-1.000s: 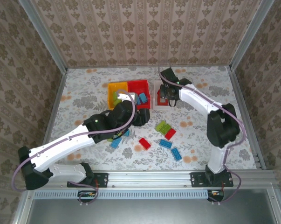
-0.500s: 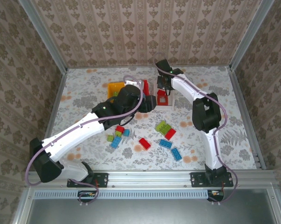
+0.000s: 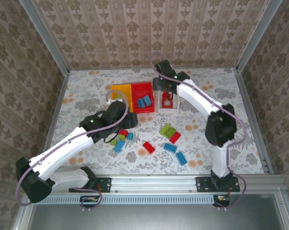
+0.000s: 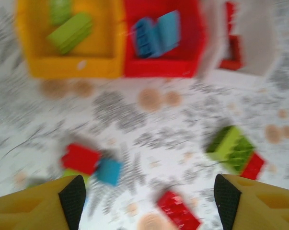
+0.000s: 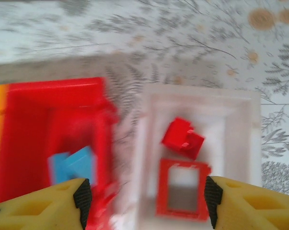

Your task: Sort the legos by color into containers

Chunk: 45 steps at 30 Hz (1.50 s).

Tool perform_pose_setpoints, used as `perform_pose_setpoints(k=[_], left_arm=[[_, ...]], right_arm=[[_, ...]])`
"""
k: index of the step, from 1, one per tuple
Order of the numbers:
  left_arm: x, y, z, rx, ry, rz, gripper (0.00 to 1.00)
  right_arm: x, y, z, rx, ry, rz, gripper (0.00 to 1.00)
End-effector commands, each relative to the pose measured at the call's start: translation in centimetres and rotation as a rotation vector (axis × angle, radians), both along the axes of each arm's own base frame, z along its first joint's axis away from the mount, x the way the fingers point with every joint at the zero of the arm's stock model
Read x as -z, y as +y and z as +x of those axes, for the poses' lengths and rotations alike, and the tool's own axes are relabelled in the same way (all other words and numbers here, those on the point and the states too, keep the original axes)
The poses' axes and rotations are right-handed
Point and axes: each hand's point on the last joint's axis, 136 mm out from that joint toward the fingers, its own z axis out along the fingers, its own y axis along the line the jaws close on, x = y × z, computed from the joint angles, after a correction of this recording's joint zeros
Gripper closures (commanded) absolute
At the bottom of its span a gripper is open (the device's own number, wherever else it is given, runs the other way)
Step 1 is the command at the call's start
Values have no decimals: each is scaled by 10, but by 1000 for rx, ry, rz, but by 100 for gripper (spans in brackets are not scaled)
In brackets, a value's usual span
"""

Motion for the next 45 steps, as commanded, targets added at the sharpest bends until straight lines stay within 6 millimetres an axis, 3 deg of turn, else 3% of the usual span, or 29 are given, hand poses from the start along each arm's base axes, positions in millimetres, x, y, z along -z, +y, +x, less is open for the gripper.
perform_pose_setpoints(k=[1, 5, 9, 14, 19, 25, 36, 42, 45], left_arm=[[44, 43, -28, -84, 172, 87, 24], [66, 65, -36, -161, 250, 73, 22], [85, 81, -39, -245, 304, 22, 24], [111, 91, -40, -249, 369, 30, 28], [126, 78, -31, -157, 401, 54, 29], [141, 82, -24, -129, 454, 150, 34], [158, 84, -14, -86, 481, 230, 38], [169, 89, -11, -96, 494, 251, 52], [174, 89, -11, -99, 512, 254, 54]], right_arm=[[-55, 37, -46, -183, -156, 127, 30], [-48, 66, -114, -339, -169, 264, 29], [-29, 79, -178, -444, -140, 383, 29], [5, 83, -228, -481, -57, 419, 28], [18, 85, -243, -487, -20, 438, 28], [23, 99, -250, -522, 18, 433, 28], [22, 101, -251, -515, 19, 442, 28], [19, 104, -252, -517, 18, 455, 28], [20, 106, -252, -524, 23, 456, 28]])
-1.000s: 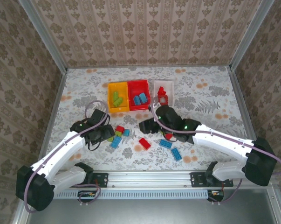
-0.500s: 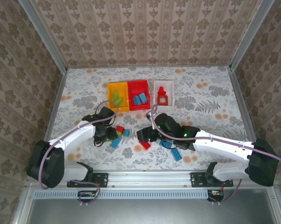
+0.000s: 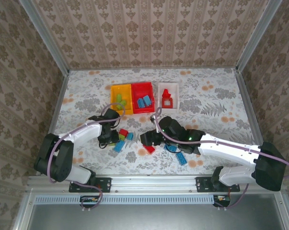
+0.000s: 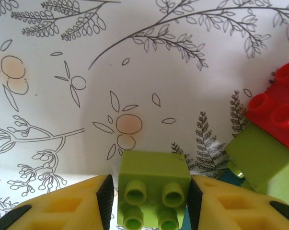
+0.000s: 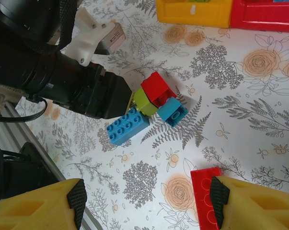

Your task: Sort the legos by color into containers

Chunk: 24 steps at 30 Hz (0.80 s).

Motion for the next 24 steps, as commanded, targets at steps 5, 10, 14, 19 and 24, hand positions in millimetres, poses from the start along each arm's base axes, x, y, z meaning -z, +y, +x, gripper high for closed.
perform_pose_setpoints(k=[5, 10, 14, 19, 24], left_arm=[[5, 9, 5, -12, -2, 47, 66], [-42, 12, 18, -15, -132, 60, 74], [-92, -3, 47, 8, -246, -2, 74], [-132, -37, 108, 58, -317, -64, 74], [-136, -47, 178, 40, -340, -91, 74]], right_arm=[[-25, 22, -3, -44, -8, 81, 28], [-54, 31, -11, -102, -51, 197, 29], [-80, 33, 3, -64, -119, 293, 28], [-96, 33, 46, 80, -144, 300, 29], [-113, 31, 71, 146, -154, 309, 29]])
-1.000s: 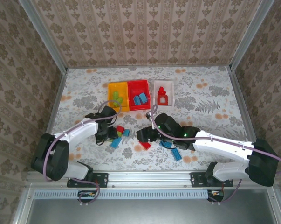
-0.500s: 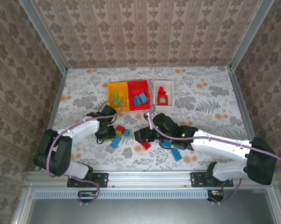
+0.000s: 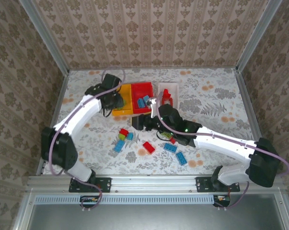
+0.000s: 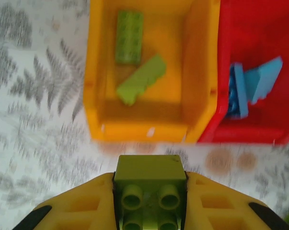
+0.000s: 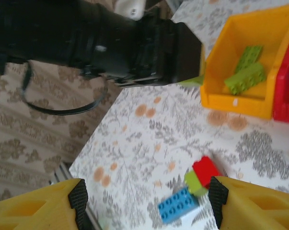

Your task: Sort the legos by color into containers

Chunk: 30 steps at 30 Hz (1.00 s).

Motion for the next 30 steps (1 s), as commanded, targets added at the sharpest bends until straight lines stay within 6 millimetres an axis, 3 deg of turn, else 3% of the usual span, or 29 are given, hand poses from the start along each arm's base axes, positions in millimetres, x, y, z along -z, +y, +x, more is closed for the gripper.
perform_pose_setpoints(k=[1, 4, 8, 12, 16, 20, 24, 30], left_arm=[[12, 0, 36, 18, 27, -2, 74], [22, -7, 70, 33, 32, -12, 74], [45, -16, 99, 59, 71, -13, 72], [69, -19, 110, 57, 119, -9, 68], [82, -18, 109, 42, 154, -22, 56], [72, -20, 103, 46, 138, -34, 44], [47, -22, 92, 48, 106, -49, 42], [2, -20, 53, 30, 33, -78, 41]], right_arm=[[-25, -5, 20, 83, -26, 48, 29], [-26, -12, 27, 109, -19, 48, 29], [-17, -22, 31, 131, 4, 32, 29], [-4, -32, 31, 151, 32, 19, 29], [16, -42, 27, 173, 68, -24, 29], [46, -54, 18, 181, 121, -116, 27], [87, -66, 0, 146, 198, -270, 26], [151, -70, -42, 7, 302, -547, 25]])
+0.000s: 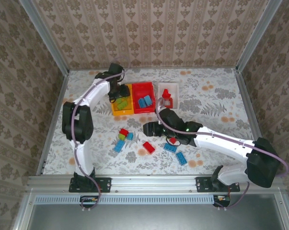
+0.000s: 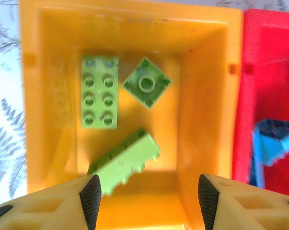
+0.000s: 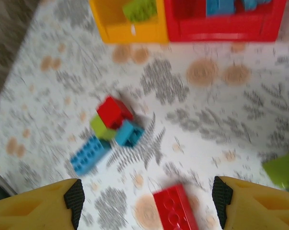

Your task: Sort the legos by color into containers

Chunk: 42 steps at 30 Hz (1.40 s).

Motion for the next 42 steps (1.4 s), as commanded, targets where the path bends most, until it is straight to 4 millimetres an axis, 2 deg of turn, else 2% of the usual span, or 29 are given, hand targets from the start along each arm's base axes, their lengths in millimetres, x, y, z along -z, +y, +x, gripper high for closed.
perform_pose_setpoints(k=[1, 5, 9, 12, 16, 22, 26, 28, 31, 33, 37, 42], left_arm=[[-50, 0, -28, -28, -82, -46, 41], [-72, -4, -72, -20, -133, -84, 39], [-95, -25, -122, 53, -201, -133, 38], [-113, -27, -160, 83, -257, -158, 37], [-120, -20, -201, 89, -291, -206, 36], [-125, -2, -237, 72, -327, -277, 37], [-128, 5, -247, 62, -348, -318, 37], [-133, 4, -248, 63, -366, -349, 37], [-145, -4, -246, 77, -399, -401, 37], [-154, -11, -242, 85, -421, -425, 37], [-167, -33, -225, 114, -447, -445, 37], [-174, -67, -204, 160, -457, -458, 37]], right_arm=[[55, -13, -33, -105, 116, -235, 25], [79, -6, -45, -170, 144, -336, 24], [94, 4, -46, -213, 155, -407, 24], [106, 9, -44, -229, 171, -468, 26], [120, 13, -43, -237, 186, -524, 30], [134, 12, -37, -216, 183, -595, 48], [125, 12, -30, -187, 150, -587, 65], [107, 11, -22, -158, 103, -571, 69], [72, -3, -3, -90, 54, -542, 73], [49, -15, 18, -31, 36, -495, 73], [15, -44, 70, 91, 16, -434, 74], [-9, -82, 143, 242, -1, -393, 74]])
